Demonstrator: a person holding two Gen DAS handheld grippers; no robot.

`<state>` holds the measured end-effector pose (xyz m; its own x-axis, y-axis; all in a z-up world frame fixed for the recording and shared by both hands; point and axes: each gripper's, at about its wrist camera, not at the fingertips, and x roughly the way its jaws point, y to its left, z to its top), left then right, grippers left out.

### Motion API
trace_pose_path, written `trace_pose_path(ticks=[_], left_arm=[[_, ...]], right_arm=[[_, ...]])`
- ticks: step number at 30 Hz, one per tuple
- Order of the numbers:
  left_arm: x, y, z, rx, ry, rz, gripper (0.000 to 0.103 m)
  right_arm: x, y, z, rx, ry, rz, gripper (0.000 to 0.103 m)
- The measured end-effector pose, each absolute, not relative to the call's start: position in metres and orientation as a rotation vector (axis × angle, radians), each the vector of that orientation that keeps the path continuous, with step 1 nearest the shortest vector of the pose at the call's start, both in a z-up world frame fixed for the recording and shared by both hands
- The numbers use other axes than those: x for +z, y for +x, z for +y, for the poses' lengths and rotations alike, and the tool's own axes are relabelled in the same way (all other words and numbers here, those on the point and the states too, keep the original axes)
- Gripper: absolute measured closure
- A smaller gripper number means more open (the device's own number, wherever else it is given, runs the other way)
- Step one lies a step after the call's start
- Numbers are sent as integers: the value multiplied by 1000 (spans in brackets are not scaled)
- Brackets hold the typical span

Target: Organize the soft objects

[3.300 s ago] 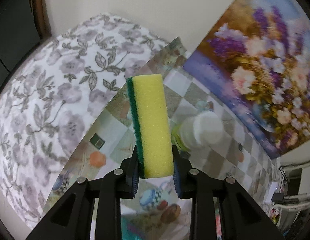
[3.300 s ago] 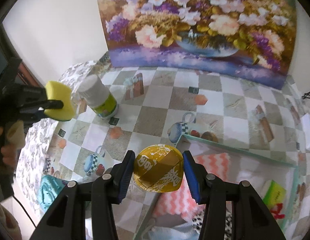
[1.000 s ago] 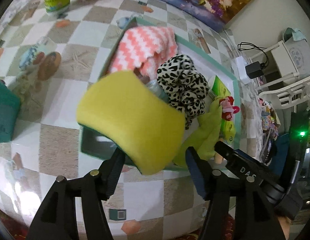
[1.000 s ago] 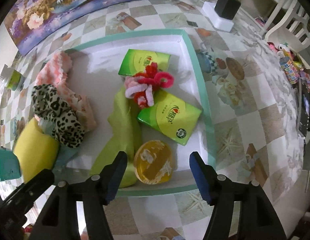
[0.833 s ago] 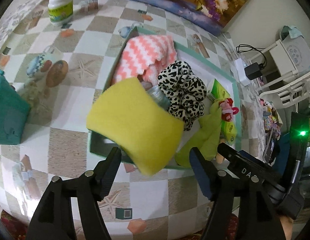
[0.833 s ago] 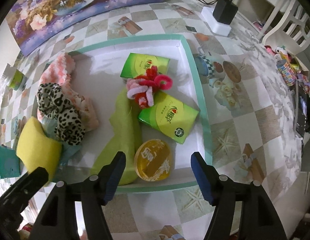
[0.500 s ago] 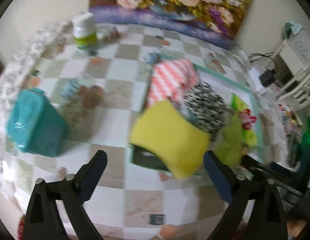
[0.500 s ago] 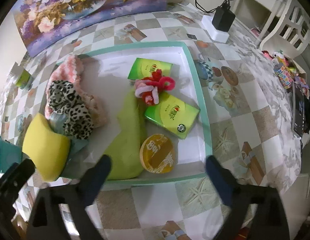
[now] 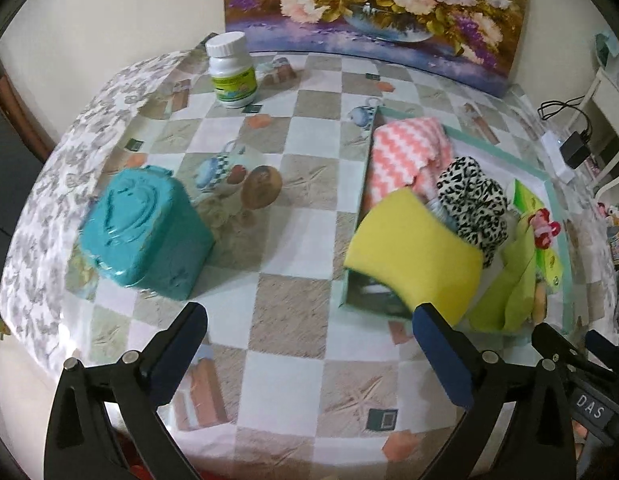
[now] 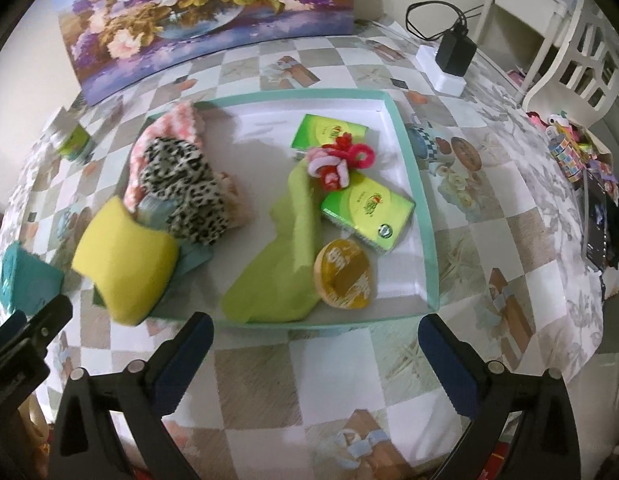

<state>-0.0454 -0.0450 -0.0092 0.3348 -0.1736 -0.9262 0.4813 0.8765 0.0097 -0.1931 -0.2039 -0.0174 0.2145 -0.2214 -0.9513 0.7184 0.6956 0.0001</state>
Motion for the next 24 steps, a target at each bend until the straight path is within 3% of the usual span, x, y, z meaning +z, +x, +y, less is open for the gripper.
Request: trace_pose_path(ticks=[24], left_arm=[[8, -59, -17, -321, 373, 1152, 1]], right_arm=[[12, -193, -173, -672, 390, 1127, 0]])
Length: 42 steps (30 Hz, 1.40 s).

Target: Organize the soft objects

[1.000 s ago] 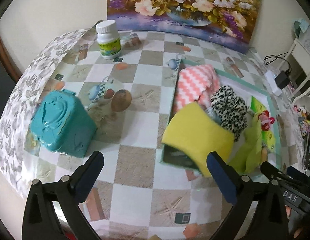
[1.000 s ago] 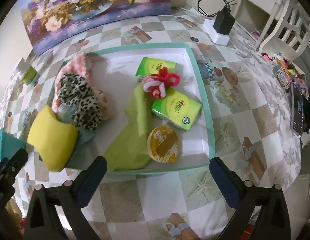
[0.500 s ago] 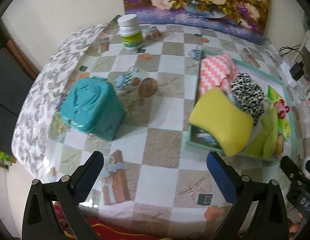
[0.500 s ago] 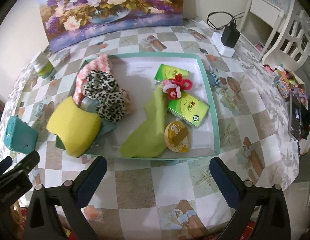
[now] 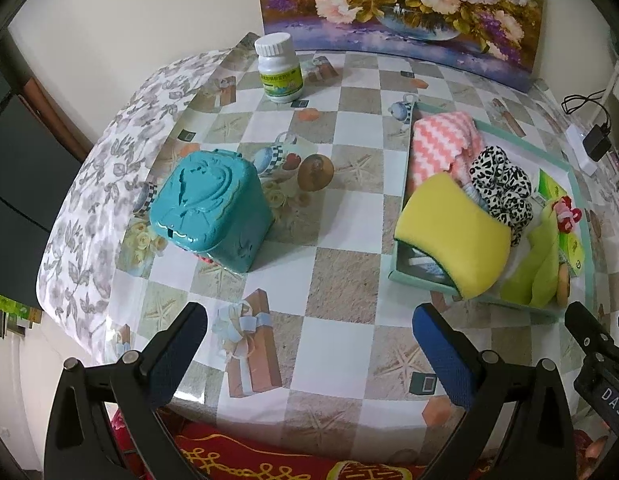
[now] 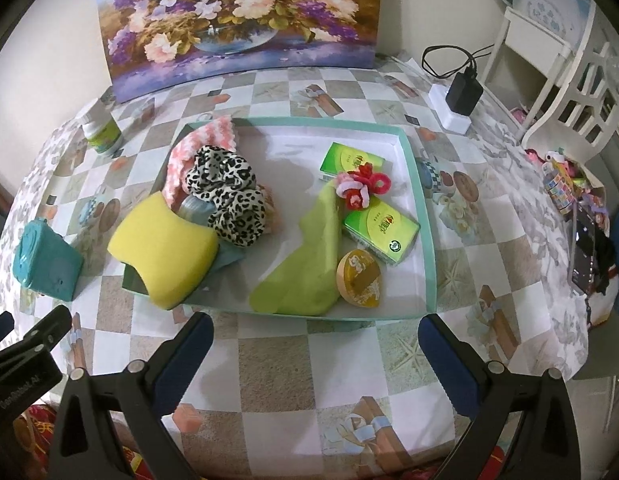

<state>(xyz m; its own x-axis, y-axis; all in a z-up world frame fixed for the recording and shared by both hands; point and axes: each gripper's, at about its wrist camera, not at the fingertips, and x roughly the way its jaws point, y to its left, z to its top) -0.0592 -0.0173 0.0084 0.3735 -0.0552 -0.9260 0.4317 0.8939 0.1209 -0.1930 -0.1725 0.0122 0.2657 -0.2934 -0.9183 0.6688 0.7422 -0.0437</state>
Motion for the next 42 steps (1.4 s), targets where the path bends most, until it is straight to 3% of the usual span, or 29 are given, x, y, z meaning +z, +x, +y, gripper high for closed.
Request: trace_pose_path(ticks=[42], left_arm=[[12, -61, -25, -336, 384, 1157, 1]], right_arm=[[11, -187, -168, -668, 341, 1151, 0]])
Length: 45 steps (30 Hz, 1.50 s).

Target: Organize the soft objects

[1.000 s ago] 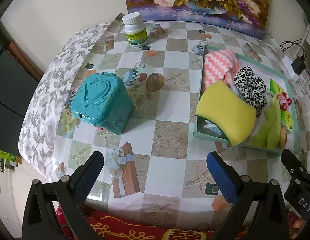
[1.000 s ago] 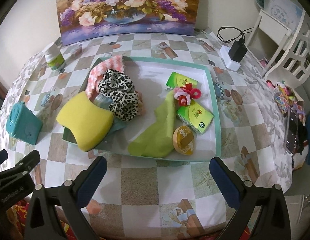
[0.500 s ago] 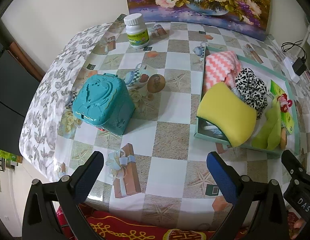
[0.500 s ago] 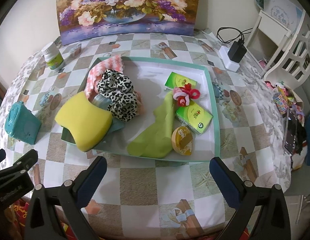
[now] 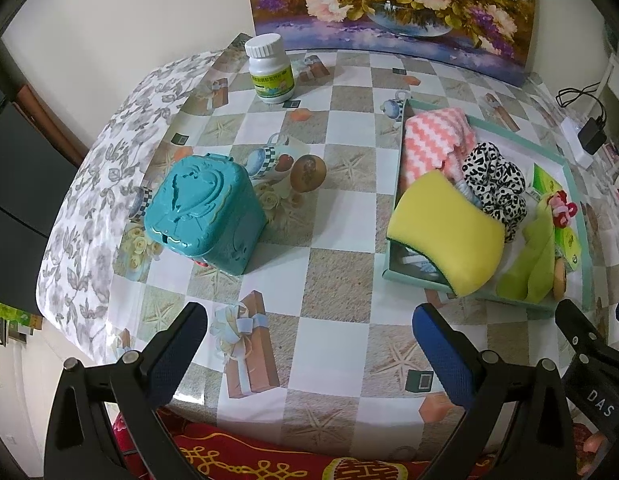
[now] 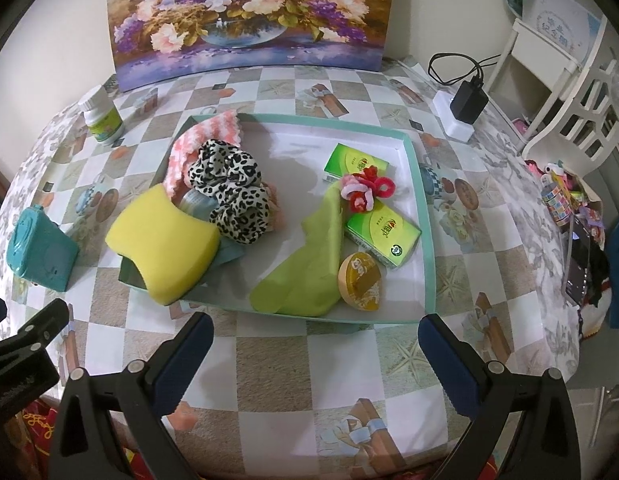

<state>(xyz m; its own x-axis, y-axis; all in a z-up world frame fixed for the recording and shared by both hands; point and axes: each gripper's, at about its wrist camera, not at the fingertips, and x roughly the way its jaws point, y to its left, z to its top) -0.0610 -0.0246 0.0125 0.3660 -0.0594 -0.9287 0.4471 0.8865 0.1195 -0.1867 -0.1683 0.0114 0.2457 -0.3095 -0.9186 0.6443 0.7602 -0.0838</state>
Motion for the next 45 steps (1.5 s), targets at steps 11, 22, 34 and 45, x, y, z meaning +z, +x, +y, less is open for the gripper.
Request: trace_pose_path(ticks=[11, 22, 34, 45], left_arm=[[16, -61, -24, -341, 360, 1155, 1], [20, -62, -24, -349, 339, 1149, 1], [21, -62, -23, -347, 330, 1148, 1], [23, -63, -23, -333, 326, 1134, 1]], right_arm=[[10, -188, -171, -681, 358, 1150, 0], [10, -188, -170, -686, 357, 1150, 0], [10, -188, -171, -689, 358, 1150, 0], [10, -189, -171, -692, 361, 1148, 0]])
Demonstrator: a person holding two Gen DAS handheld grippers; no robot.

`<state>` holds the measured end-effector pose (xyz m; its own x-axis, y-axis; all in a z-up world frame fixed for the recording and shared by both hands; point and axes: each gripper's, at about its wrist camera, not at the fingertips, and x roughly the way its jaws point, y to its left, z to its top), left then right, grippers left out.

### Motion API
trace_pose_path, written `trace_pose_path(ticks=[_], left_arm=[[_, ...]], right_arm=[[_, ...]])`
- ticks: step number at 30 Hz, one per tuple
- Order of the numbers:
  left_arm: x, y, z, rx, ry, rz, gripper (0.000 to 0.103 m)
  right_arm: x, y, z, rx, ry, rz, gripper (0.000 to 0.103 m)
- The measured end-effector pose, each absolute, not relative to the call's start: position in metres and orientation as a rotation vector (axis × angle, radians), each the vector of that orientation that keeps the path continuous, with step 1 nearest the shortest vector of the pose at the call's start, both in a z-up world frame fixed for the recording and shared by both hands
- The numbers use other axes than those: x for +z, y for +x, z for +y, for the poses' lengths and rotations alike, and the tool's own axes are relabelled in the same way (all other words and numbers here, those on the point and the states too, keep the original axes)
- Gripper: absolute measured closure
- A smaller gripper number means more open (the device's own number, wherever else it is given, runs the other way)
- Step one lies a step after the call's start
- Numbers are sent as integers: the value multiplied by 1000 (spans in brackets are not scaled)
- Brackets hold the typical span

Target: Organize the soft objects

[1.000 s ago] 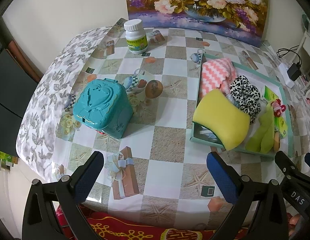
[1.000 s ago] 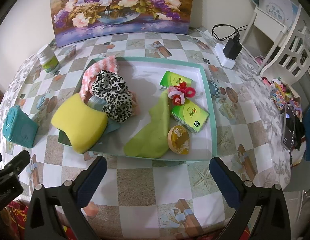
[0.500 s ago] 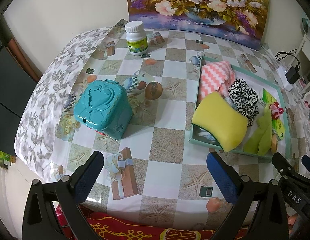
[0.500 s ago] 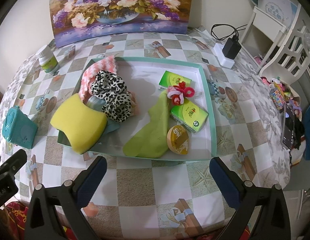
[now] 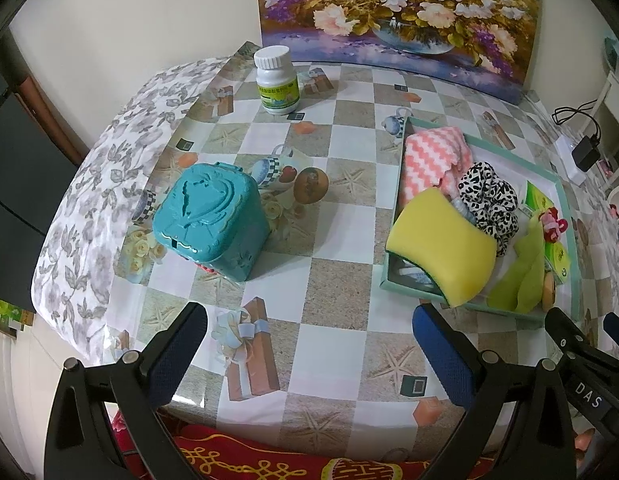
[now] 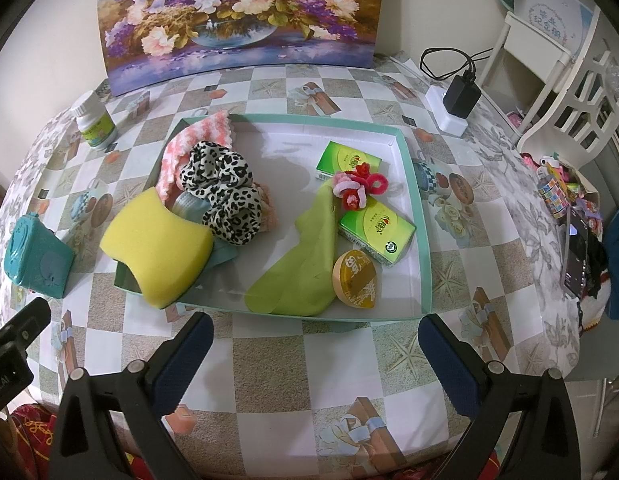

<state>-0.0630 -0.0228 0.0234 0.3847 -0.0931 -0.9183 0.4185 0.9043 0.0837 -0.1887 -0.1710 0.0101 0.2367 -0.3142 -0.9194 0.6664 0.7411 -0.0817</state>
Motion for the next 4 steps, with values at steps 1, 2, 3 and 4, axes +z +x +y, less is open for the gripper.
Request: trace_pose_path(ticks=[1, 2, 3, 4], left_arm=[[24, -63, -23, -336, 327, 1133, 1], [23, -63, -24, -338, 327, 1133, 1], [23, -63, -24, -339, 326, 1133, 1], [23, -63, -24, -340, 326, 1133, 1]], right_arm=[[10, -189, -171, -692, 361, 1148, 0], [10, -189, -171, -692, 361, 1148, 0], [10, -189, -171, -692, 360, 1148, 0], [10, -189, -172, -692, 360, 1148, 0]])
